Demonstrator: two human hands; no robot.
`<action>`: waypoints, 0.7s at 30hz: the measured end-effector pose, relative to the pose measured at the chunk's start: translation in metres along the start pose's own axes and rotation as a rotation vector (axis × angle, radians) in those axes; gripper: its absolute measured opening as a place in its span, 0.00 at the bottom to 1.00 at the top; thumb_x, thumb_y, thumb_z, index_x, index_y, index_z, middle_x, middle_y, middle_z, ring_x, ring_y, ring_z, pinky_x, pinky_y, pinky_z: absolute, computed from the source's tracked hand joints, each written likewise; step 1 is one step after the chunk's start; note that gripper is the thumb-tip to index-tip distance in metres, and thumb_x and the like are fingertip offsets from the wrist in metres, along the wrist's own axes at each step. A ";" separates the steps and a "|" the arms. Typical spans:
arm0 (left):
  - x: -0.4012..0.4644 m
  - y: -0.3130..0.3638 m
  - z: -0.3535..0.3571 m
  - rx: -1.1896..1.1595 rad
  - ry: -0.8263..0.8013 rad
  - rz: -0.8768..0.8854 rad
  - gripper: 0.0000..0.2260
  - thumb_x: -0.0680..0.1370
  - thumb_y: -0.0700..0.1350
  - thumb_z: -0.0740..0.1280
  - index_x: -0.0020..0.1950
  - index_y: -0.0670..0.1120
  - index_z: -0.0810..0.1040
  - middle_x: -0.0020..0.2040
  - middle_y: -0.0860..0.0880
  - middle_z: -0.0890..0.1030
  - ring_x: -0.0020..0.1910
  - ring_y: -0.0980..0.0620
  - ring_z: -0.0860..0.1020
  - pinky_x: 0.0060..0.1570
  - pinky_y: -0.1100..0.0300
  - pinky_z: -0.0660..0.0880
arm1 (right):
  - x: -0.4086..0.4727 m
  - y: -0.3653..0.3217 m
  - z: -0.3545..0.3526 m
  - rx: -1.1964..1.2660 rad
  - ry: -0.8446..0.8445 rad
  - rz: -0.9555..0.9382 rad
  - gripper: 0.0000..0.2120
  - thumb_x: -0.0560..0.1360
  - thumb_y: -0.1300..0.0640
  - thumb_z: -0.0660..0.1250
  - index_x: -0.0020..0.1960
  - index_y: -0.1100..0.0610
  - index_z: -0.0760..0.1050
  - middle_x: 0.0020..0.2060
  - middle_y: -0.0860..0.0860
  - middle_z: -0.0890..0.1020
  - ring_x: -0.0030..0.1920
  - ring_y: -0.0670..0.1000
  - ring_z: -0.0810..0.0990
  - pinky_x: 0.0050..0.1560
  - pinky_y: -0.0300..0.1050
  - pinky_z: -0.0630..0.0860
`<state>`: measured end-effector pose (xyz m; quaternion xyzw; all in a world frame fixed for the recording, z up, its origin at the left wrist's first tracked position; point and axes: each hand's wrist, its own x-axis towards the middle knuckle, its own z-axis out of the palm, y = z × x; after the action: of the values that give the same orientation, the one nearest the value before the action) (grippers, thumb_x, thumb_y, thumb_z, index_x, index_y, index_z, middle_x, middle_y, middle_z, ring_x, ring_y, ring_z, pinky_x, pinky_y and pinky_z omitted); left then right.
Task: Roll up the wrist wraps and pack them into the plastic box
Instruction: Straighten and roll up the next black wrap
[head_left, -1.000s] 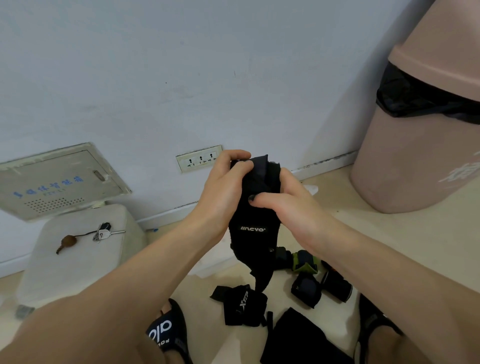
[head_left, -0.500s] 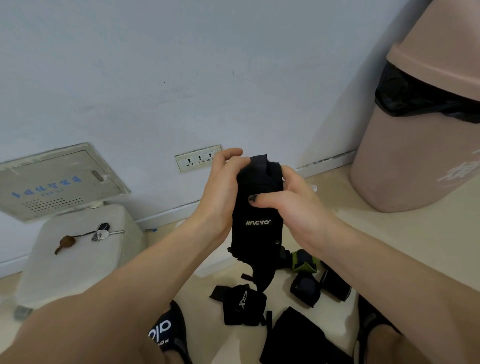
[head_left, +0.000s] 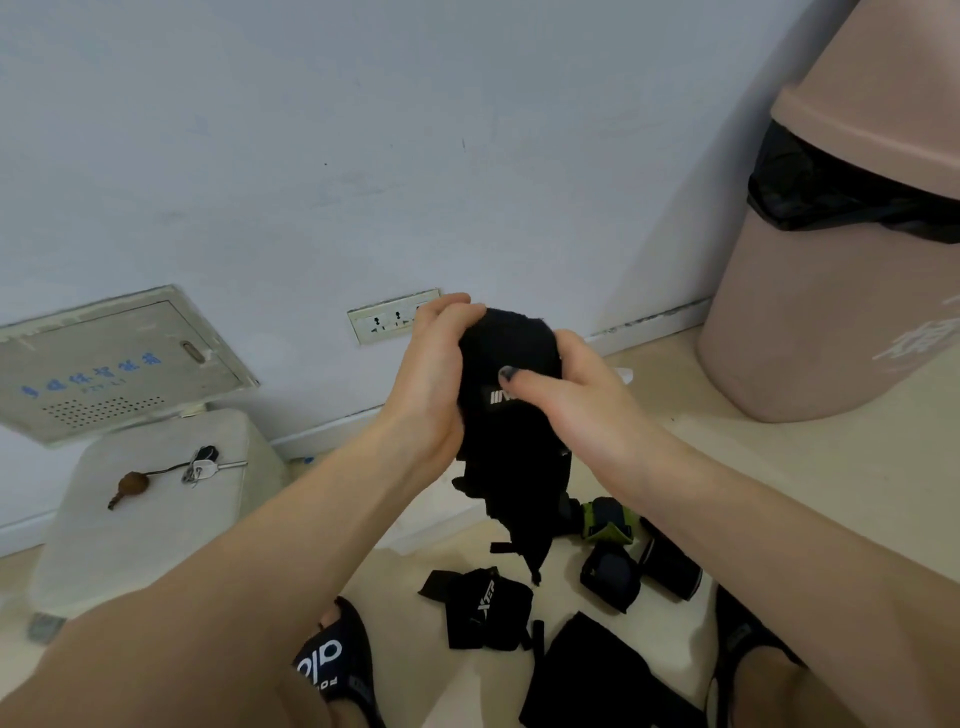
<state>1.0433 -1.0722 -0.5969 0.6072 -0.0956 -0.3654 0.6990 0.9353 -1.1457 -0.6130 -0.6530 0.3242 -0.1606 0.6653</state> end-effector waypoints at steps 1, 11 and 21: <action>-0.004 -0.003 0.002 0.017 -0.033 0.010 0.19 0.80 0.47 0.65 0.71 0.49 0.72 0.57 0.43 0.82 0.48 0.50 0.84 0.42 0.58 0.81 | 0.002 -0.001 -0.001 0.046 0.039 -0.002 0.10 0.80 0.57 0.69 0.61 0.50 0.75 0.53 0.50 0.85 0.51 0.49 0.86 0.55 0.51 0.83; -0.018 -0.032 0.003 0.521 -0.295 -0.083 0.23 0.80 0.41 0.64 0.74 0.51 0.63 0.58 0.50 0.79 0.52 0.51 0.82 0.43 0.61 0.79 | 0.020 -0.012 -0.031 0.269 0.268 0.046 0.10 0.80 0.57 0.69 0.61 0.57 0.79 0.53 0.56 0.86 0.53 0.57 0.87 0.53 0.56 0.85; -0.006 -0.022 -0.002 0.288 -0.224 -0.065 0.14 0.81 0.39 0.59 0.64 0.43 0.79 0.58 0.42 0.85 0.57 0.45 0.84 0.58 0.50 0.79 | 0.009 -0.001 -0.034 0.212 -0.002 0.148 0.13 0.83 0.53 0.66 0.61 0.60 0.81 0.54 0.59 0.87 0.52 0.56 0.88 0.57 0.56 0.84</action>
<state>1.0316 -1.0672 -0.6160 0.6593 -0.2046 -0.4356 0.5777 0.9206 -1.1777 -0.6124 -0.5536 0.3522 -0.1439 0.7408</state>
